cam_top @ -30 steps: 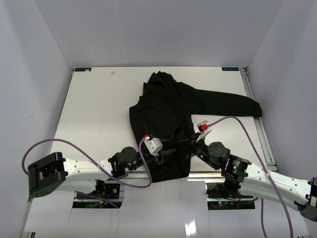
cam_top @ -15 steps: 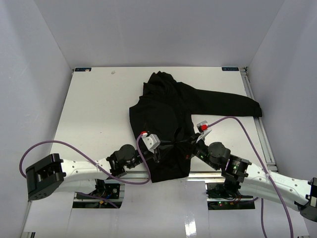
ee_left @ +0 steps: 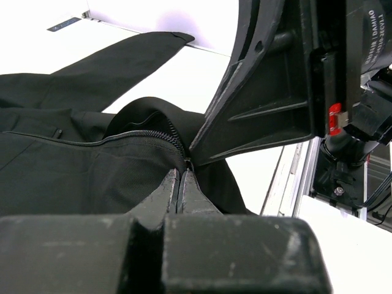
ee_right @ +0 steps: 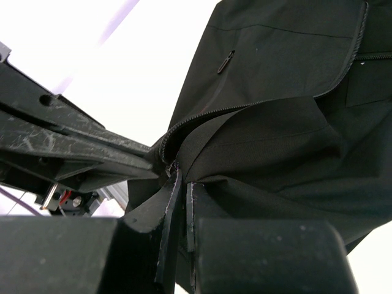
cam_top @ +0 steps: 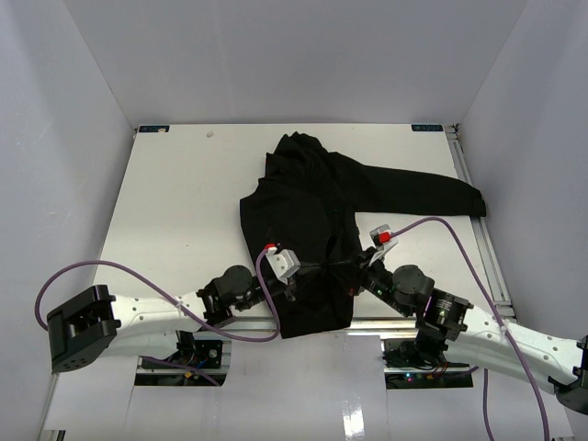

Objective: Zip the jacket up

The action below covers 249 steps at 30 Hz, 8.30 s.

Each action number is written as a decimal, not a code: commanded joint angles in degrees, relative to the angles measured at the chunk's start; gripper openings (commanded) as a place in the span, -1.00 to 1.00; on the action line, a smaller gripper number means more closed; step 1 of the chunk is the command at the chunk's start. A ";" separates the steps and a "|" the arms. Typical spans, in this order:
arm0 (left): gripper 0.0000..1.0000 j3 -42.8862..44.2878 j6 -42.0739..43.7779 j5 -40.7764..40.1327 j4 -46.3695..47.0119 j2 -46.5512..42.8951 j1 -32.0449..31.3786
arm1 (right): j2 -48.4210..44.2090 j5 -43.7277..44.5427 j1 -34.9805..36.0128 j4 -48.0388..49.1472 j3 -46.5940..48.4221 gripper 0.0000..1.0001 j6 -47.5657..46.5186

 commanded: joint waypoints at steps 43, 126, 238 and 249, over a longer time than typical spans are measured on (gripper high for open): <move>-1.00 5.36 -3.35 24.92 -10.34 2.19 8.74 | -4.72 3.31 0.44 -1.15 9.82 -0.84 -8.47; -1.00 17.50 -30.28 34.57 -31.80 4.87 12.43 | 23.93 52.82 49.28 -61.05 30.49 0.21 8.69; -1.00 13.61 -38.85 43.80 -23.66 2.14 12.79 | 34.10 63.12 47.34 -38.37 20.59 -0.63 0.85; -1.00 13.35 -39.10 44.32 -22.93 2.30 12.79 | 32.93 63.92 46.86 -38.42 20.19 -0.84 1.84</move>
